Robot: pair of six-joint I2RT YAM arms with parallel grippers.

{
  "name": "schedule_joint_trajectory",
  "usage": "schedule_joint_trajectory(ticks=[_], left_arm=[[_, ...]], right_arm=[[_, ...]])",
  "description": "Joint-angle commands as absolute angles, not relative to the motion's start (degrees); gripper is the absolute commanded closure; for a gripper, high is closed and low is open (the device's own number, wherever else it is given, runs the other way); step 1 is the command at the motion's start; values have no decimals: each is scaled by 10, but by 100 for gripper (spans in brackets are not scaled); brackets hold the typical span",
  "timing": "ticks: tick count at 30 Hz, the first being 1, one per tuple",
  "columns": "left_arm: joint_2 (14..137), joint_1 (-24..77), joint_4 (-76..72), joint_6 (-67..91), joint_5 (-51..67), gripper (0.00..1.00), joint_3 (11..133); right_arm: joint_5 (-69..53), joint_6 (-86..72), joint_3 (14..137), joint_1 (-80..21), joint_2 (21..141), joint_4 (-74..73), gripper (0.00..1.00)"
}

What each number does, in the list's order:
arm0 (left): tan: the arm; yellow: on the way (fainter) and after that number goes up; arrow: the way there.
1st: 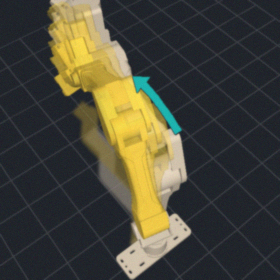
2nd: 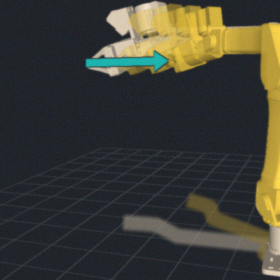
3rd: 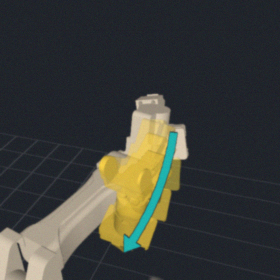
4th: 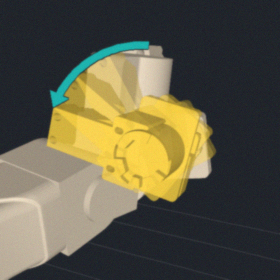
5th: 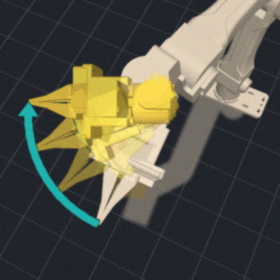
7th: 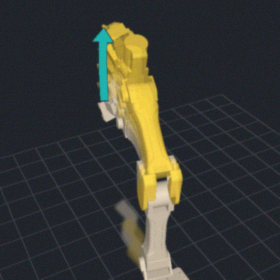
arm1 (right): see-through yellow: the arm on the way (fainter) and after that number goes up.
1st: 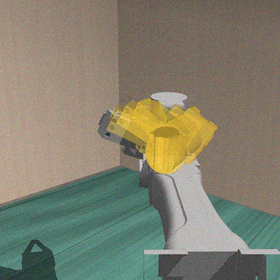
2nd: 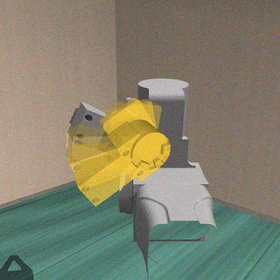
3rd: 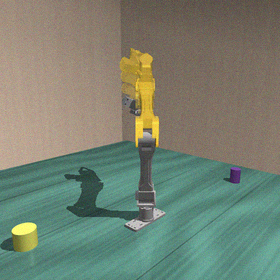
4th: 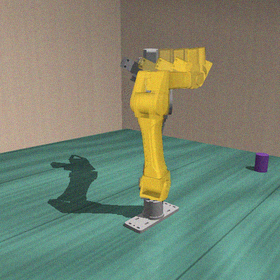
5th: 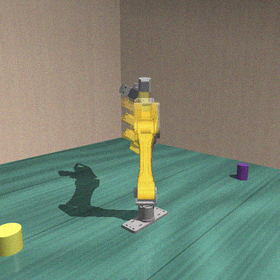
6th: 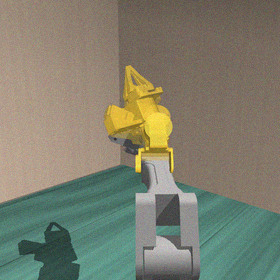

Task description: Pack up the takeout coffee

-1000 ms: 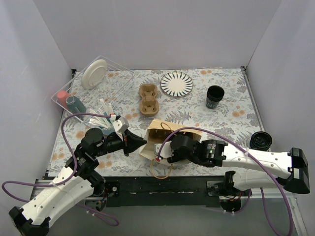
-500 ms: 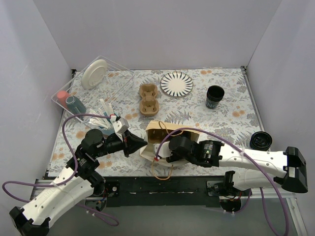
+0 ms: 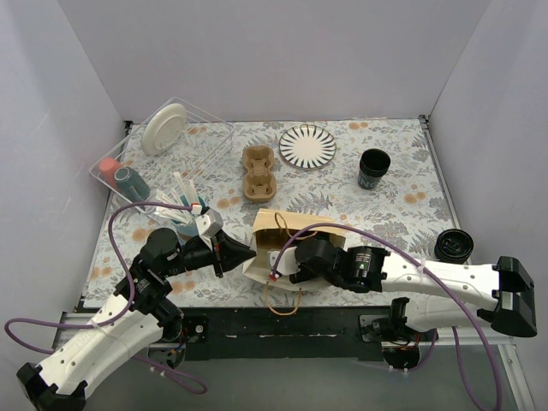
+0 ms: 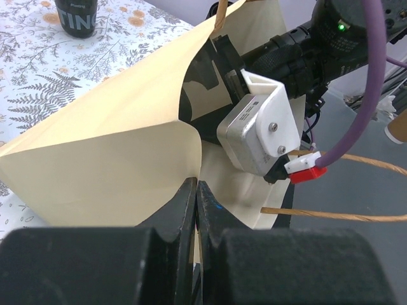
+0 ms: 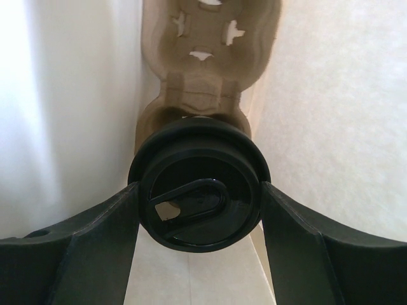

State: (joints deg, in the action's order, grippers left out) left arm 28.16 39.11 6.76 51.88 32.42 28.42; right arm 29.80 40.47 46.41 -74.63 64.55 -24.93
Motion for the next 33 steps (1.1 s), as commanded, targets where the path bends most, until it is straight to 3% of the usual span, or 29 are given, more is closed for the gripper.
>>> schedule_joint_trajectory(ticks=[1, 18, 33], left_arm=[[280, 392, 55, 513, 340, 100, 282], [261, 392, 77, 515, 337, 100, 277], [271, 392, 100, 473, 344, 100, 279]], right_arm=[[283, 407, 492, -744, 622, -209, 69], [284, 367, 447, -744, 654, -157, 69], [282, 400, 448, -744, 586, -226, 69]])
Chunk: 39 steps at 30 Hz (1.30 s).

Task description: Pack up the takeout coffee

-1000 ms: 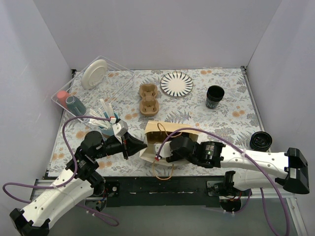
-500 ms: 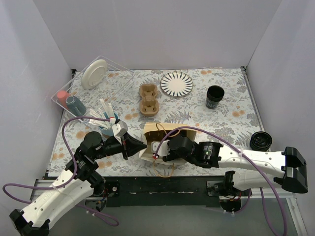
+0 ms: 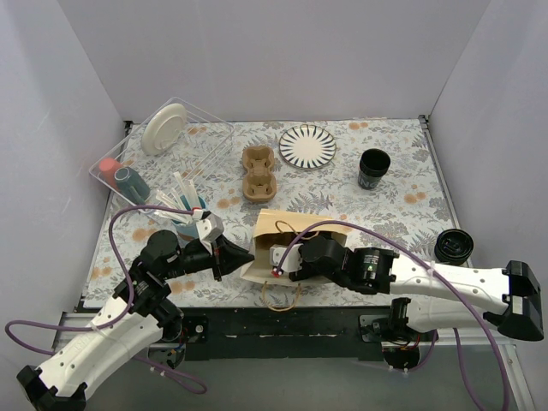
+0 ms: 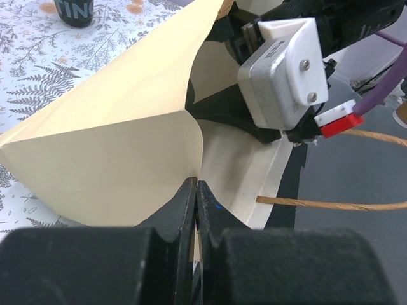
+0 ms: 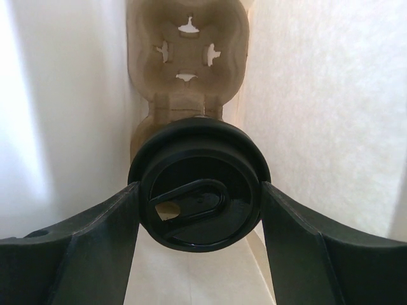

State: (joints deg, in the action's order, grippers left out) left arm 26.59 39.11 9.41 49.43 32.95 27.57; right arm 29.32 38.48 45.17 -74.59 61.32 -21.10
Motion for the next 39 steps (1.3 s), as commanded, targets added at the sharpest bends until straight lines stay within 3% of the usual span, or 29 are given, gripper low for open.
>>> schedule_joint_trajectory(ticks=[1, 11, 23, 39], left_arm=[[272, 392, 101, 471, 343, 100, 281], [282, 392, 100, 466, 341, 100, 293], [296, 392, 101, 465, 344, 100, 305], [309, 392, 100, 469, 352, 100, 321]], right_arm=[[277, 403, 447, -744, 586, -226, 69], [265, 391, 467, -744, 602, -288, 70], [324, 395, 427, -744, 591, -252, 70], [316, 390, 402, -739, 609, -200, 70]])
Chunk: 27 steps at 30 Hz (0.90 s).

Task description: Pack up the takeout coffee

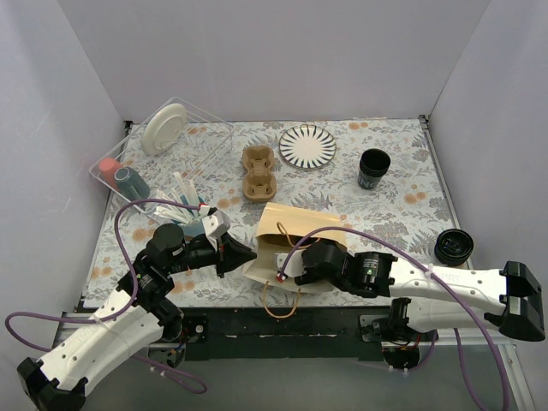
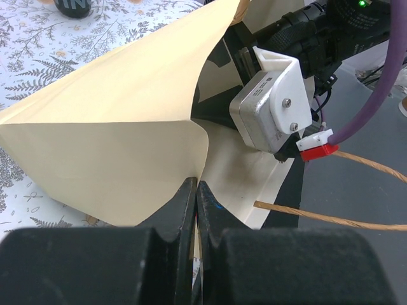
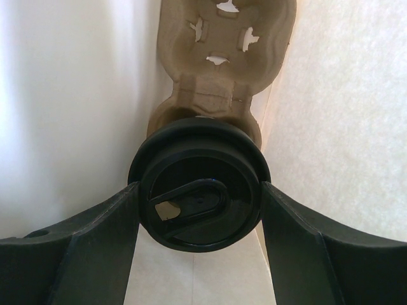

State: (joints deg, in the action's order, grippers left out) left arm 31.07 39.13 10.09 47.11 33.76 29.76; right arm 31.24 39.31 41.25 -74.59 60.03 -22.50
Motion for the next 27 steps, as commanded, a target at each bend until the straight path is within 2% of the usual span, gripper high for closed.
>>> schedule_joint_trajectory(ticks=[1, 14, 27], left_arm=[[308, 392, 101, 469, 352, 100, 321], [306, 392, 94, 480, 352, 100, 317], [297, 392, 93, 496, 356, 100, 309]], right_arm=[[318, 388, 402, -738, 612, -197, 69], [343, 364, 417, -736, 618, -229, 70], [313, 381, 365, -708, 627, -140, 69]])
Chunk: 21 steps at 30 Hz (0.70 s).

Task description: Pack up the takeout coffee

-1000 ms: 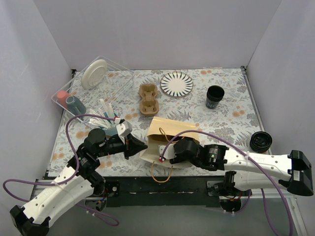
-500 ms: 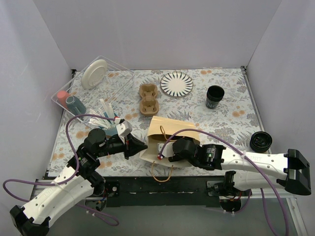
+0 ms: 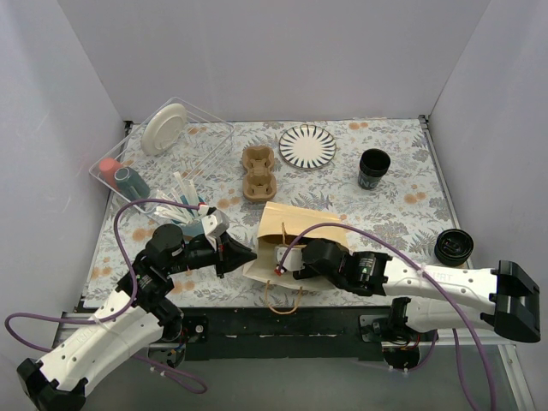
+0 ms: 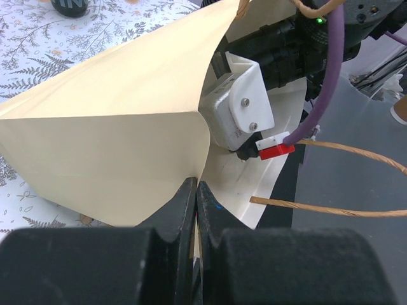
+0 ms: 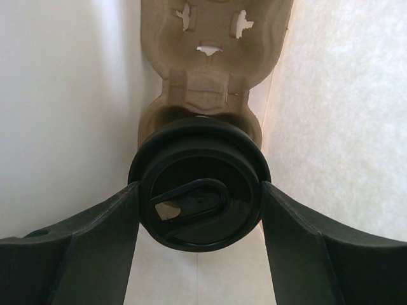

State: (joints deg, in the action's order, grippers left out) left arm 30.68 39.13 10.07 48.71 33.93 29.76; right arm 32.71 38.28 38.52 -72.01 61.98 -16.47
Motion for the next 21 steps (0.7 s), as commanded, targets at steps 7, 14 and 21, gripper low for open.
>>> schedule_joint_trajectory(ticks=[7, 14, 21], left_arm=[[301, 392, 89, 499, 357, 100, 308], [308, 392, 83, 502, 366, 100, 308], [313, 392, 70, 515, 369, 100, 309]], right_arm=[[310, 377, 357, -700, 628, -134, 69], [310, 372, 352, -695, 635, -134, 67], [308, 367, 348, -693, 645, -134, 64]])
